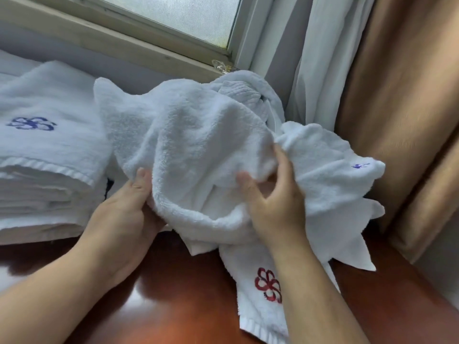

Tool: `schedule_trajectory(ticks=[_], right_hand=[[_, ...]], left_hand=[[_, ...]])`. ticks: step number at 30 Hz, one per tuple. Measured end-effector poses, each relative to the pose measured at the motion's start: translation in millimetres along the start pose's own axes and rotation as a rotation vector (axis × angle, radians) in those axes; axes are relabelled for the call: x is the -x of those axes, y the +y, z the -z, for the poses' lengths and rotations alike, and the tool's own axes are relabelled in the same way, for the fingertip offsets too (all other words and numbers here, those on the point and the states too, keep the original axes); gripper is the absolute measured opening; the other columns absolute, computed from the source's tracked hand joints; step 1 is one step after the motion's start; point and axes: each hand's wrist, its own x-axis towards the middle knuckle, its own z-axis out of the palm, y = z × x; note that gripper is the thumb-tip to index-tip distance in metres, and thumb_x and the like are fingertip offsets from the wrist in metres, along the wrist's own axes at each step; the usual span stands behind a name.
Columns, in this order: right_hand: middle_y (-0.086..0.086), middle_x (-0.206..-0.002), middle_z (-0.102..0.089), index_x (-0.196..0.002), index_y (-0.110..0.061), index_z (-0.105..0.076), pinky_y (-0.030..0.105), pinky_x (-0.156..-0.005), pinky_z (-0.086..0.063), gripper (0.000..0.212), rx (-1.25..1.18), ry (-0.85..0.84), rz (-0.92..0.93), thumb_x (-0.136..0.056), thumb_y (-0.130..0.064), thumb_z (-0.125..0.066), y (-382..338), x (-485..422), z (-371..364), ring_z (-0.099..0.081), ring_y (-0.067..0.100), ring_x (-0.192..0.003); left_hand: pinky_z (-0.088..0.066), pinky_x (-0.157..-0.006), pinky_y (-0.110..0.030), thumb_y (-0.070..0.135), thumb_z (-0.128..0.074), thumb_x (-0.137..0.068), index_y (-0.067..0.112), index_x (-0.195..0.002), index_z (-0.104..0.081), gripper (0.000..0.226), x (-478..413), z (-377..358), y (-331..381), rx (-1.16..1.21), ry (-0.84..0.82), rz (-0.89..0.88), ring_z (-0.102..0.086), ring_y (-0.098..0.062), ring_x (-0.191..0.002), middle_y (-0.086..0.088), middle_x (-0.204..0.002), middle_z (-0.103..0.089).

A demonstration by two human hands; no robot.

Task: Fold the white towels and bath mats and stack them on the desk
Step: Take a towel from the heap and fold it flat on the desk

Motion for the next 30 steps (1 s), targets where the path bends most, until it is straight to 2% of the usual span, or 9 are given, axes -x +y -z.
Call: schedule_trajectory(ticks=[3,6,10,13,16,19,24,27,30], right_hand=[[-0.011,-0.121,-0.069,-0.144,-0.027,-0.051,0.037,-0.103,-0.050,0.054,-0.148,-0.211,0.033,-0.095,-0.042,-0.066,-2.8,5.3,-8.7,-0.063,0.010,-0.114],[-0.009,-0.104,-0.067,-0.107,-0.026,-0.073,0.030,-0.094,-0.051,0.016,-0.304,-0.094,0.215,-0.099,-0.034,-0.062,-16.8,16.3,-15.2,-0.063,0.015,-0.105],[-0.008,-0.129,-0.057,-0.126,-0.035,-0.058,0.019,-0.099,-0.046,0.029,-0.341,0.140,0.214,-0.098,-0.044,-0.059,-21.2,13.0,-10.7,-0.056,0.008,-0.121],[-0.020,-0.115,-0.065,-0.144,-0.029,-0.047,0.008,-0.089,-0.046,0.056,-0.344,-0.005,-0.028,-0.094,-0.046,-0.065,-13.2,4.5,-4.1,-0.059,-0.010,-0.107],[-0.018,-0.090,-0.074,-0.111,-0.023,-0.074,0.013,-0.078,-0.052,0.018,-0.307,-0.083,0.022,-0.096,-0.029,-0.068,-8.2,4.3,-7.6,-0.067,-0.008,-0.088],[-0.019,-0.091,-0.074,-0.099,-0.029,-0.073,0.010,-0.074,-0.049,0.006,-0.405,-0.093,0.063,-0.095,-0.027,-0.070,-9.3,6.4,-10.9,-0.068,-0.003,-0.085],[-0.021,-0.125,-0.064,-0.147,-0.032,-0.041,0.016,-0.094,-0.049,0.074,-0.501,-0.210,-0.089,-0.083,-0.054,-0.073,-4.0,3.9,-11.8,-0.059,-0.009,-0.115],[-0.015,-0.101,-0.075,-0.119,-0.028,-0.069,0.029,-0.087,-0.057,0.024,-0.439,-0.217,-0.060,-0.096,-0.032,-0.068,-5.3,4.0,-12.3,-0.070,0.001,-0.096],[-0.009,-0.103,-0.073,-0.111,-0.029,-0.070,0.031,-0.088,-0.054,0.017,-0.438,-0.105,0.038,-0.102,-0.037,-0.058,-9.6,7.2,-8.9,-0.068,0.008,-0.101]], left_hand=[[-0.051,-0.100,-0.036,0.045,-0.043,-0.105,0.026,-0.142,-0.056,0.044,0.8,-2.3,5.1,-0.012,-0.223,-0.006,-0.053,-0.025,-0.134,-0.006,-0.146,-0.056],[-0.053,-0.095,-0.031,0.034,-0.060,-0.098,0.023,-0.135,-0.062,0.039,1.6,-1.3,4.6,-0.063,-0.186,0.007,-0.059,-0.026,-0.128,-0.009,-0.139,-0.062],[-0.056,-0.087,-0.028,0.024,-0.060,-0.096,0.018,-0.121,-0.072,0.028,2.4,0.1,-0.7,-0.083,-0.023,0.057,-0.066,-0.026,-0.119,-0.011,-0.127,-0.069],[-0.055,-0.089,-0.027,0.025,-0.061,-0.096,0.020,-0.120,-0.072,0.027,1.7,-0.5,-2.0,-0.105,0.006,0.064,-0.066,-0.024,-0.119,-0.009,-0.127,-0.069],[-0.054,-0.091,-0.026,0.031,-0.065,-0.093,0.023,-0.119,-0.073,0.028,3.0,-3.8,-0.3,-0.133,-0.014,0.047,-0.066,-0.023,-0.119,-0.007,-0.127,-0.070],[-0.056,-0.087,-0.025,0.029,-0.069,-0.092,0.024,-0.112,-0.076,0.022,6.5,-9.4,2.3,-0.215,0.007,-0.007,-0.069,-0.023,-0.112,-0.007,-0.118,-0.073],[-0.054,-0.066,-0.014,0.025,-0.077,-0.087,0.033,-0.099,-0.070,0.016,14.5,-21.3,7.8,-0.670,0.270,-0.262,-0.072,-0.003,-0.088,0.016,-0.094,-0.075],[-0.052,-0.091,-0.027,0.043,-0.078,-0.078,0.050,-0.105,-0.037,0.049,16.8,-26.3,14.8,-0.859,0.458,-0.510,-0.058,-0.004,-0.107,0.016,-0.117,-0.054],[-0.037,-0.101,-0.034,0.043,-0.071,-0.081,0.031,-0.114,-0.035,0.050,14.6,-26.1,23.7,-1.110,0.384,-0.775,-0.039,-0.011,-0.113,0.009,-0.122,-0.035]])
